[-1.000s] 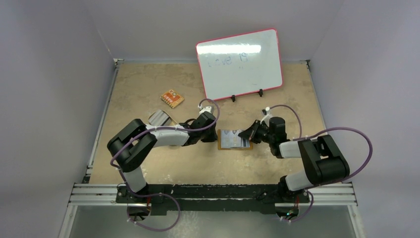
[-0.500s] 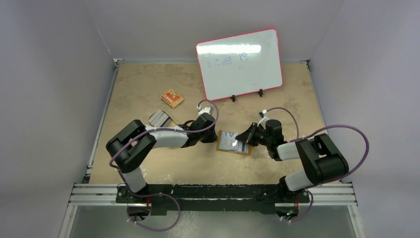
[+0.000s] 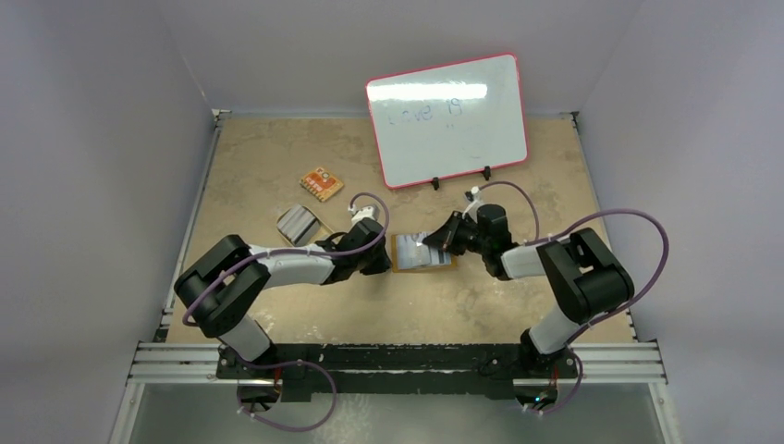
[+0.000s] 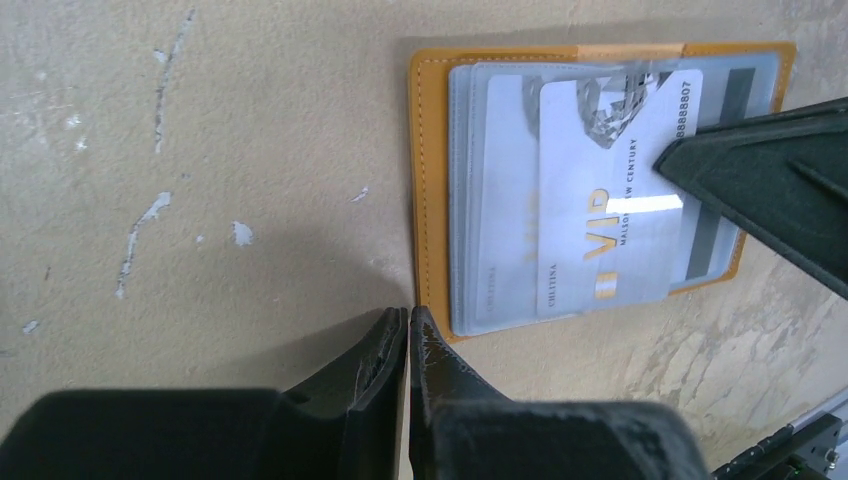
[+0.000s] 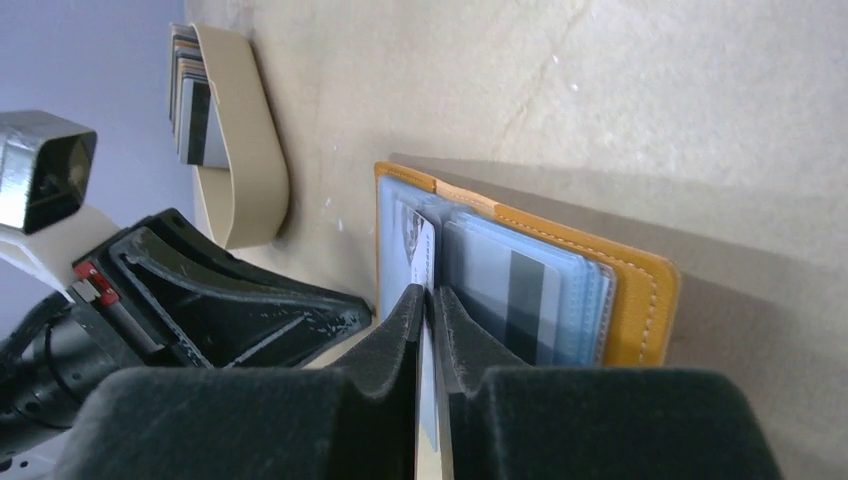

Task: Put the credit cards into the card holder
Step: Insert the credit card into the card holder.

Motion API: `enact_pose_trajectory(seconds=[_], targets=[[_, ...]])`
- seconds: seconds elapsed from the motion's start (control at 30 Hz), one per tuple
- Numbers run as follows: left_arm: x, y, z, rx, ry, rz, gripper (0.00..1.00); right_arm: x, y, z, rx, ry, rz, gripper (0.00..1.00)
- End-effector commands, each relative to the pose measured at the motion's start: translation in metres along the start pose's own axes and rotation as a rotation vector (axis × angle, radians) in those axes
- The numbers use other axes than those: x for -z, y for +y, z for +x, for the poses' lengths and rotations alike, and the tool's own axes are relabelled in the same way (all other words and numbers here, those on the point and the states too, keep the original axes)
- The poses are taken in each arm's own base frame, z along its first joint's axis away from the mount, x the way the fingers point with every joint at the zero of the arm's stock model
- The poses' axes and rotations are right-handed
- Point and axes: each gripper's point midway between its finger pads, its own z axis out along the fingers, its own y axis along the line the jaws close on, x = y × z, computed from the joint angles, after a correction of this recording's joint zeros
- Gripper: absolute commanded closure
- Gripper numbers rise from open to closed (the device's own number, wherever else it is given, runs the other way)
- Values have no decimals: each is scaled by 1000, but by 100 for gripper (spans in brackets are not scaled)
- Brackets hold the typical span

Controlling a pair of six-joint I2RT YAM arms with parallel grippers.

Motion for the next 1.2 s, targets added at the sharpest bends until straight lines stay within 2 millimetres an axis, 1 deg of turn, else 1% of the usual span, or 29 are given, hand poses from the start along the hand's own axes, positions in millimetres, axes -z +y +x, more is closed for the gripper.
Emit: enact_pose_trajectory(seconds=[0.0, 0.03, 0.13, 0.2, 0.27, 0.33, 0.47, 0.53, 0.67, 0.73, 0.87, 1.03, 1.17], targets=[[3, 27, 12, 14, 35, -78, 94, -9, 14, -17, 27, -37, -8, 87], [3, 26, 11, 14, 34, -70, 94, -9, 13, -16, 35, -29, 7, 83], [4, 21, 11, 14, 36, -47, 94, -3, -2, -15, 71, -8, 113, 73], [4, 16, 10, 14, 38, -29, 94, 2, -8, -19, 115, 1, 178, 65], [5, 12, 9, 17, 39, -12, 95, 8, -12, -22, 142, 9, 232, 60], [5, 6, 7, 21, 38, 13, 94, 12, -15, -22, 155, 25, 264, 58], [4, -6, 5, 44, 44, 65, 94, 12, -14, -17, 154, 56, 262, 58], [2, -9, 4, 49, 42, 75, 94, 10, -12, -13, 150, 64, 254, 57], [1, -10, 3, 43, 42, 77, 94, 4, -17, -5, 138, 81, 267, 57], [1, -9, 3, 39, 39, 77, 94, -1, -16, 0, 136, 93, 259, 57], [0, -10, 3, 39, 37, 84, 94, -10, -6, 10, 141, 115, 233, 57], [-4, -13, 2, 29, 43, 86, 94, -13, 13, 20, 134, 128, 163, 57], [-7, -15, 0, 17, 45, 84, 95, -16, 23, 31, 97, 155, 107, 57]])
